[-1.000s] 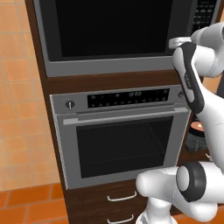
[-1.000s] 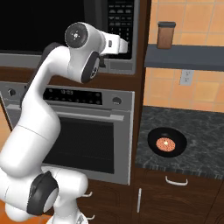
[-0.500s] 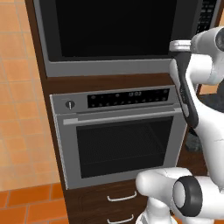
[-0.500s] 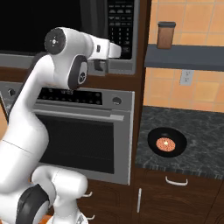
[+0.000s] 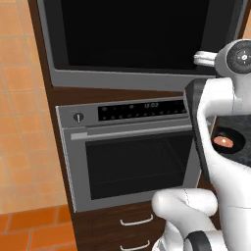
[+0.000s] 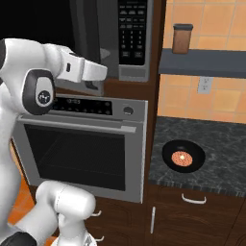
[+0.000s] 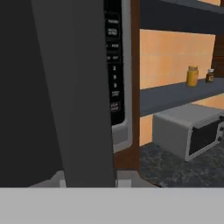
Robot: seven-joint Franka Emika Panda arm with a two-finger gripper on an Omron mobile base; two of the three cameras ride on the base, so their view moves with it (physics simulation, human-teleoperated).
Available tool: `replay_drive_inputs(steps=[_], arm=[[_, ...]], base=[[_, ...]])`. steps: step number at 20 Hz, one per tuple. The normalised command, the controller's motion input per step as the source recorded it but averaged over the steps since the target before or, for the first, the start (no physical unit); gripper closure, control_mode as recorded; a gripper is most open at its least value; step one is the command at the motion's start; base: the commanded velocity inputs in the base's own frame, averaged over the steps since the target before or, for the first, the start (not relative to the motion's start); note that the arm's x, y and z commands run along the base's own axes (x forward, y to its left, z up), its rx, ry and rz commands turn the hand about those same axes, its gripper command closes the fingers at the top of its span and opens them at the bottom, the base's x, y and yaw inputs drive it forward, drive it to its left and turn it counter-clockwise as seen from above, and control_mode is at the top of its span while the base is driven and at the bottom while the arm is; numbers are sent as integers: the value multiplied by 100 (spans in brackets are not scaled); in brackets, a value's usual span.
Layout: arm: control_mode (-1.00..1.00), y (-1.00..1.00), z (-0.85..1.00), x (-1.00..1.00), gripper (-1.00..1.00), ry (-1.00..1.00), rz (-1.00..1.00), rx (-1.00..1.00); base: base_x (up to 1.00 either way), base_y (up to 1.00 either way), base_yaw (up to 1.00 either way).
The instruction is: Open the microwave, place the bowl with waffle inside the microwave, then close the microwave door and turn it on.
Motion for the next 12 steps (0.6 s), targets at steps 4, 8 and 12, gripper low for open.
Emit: replay_drive_inputs(steps=[4, 8, 12], arm=[[-100, 9, -15, -100, 100, -1, -12, 7], [-100, 55, -22, -100, 100, -8, 3, 0], [-100, 76, -26, -100, 100, -6, 20, -1]], base=[[0, 0, 0], [0, 0, 0], [0, 0, 0]])
